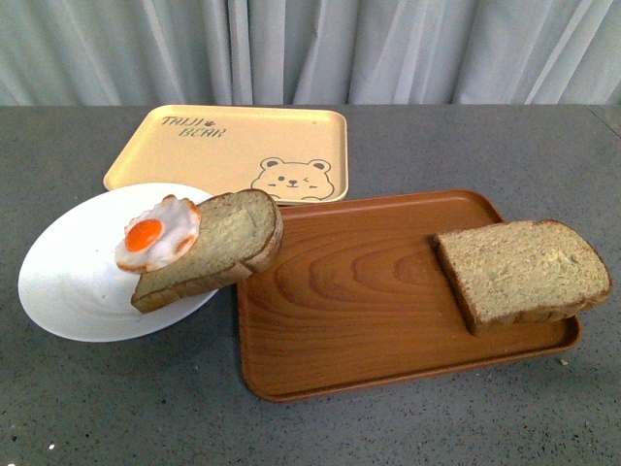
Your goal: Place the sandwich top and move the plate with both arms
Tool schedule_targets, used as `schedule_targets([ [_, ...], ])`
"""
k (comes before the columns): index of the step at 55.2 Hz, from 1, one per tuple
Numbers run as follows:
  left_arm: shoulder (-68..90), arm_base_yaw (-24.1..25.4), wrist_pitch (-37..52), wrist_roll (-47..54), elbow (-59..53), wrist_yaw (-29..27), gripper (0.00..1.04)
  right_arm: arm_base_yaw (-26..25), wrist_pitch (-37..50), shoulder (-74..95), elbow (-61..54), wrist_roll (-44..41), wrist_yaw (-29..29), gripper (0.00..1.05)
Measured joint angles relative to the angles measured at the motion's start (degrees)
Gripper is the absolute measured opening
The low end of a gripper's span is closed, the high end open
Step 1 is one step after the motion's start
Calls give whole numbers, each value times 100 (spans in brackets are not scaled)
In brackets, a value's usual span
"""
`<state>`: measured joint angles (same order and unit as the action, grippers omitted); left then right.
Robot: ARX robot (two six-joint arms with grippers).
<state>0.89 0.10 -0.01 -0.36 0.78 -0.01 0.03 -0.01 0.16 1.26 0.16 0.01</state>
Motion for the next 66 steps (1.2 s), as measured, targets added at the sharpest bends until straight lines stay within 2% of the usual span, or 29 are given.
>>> schedule_targets([
  [49, 0, 0, 0, 0, 0, 0, 96, 0, -2, 2, 2, 2, 2, 96],
  [50, 0, 0, 0, 0, 0, 0, 96, 13, -42, 31, 17, 17, 28, 96],
  [54, 0, 0, 0, -2, 0, 0, 96, 177, -1128, 826, 481, 535, 826, 96],
  [56, 0, 0, 0, -2, 0, -2, 96, 98, -1263, 1386, 651, 752, 949, 96],
  [61, 0, 0, 0, 0, 0, 0, 96, -291, -603, 2774, 841, 931, 739, 96],
  [66, 0, 0, 0, 0, 0, 0, 96, -811, 452, 4142, 1062, 1062, 144, 96],
])
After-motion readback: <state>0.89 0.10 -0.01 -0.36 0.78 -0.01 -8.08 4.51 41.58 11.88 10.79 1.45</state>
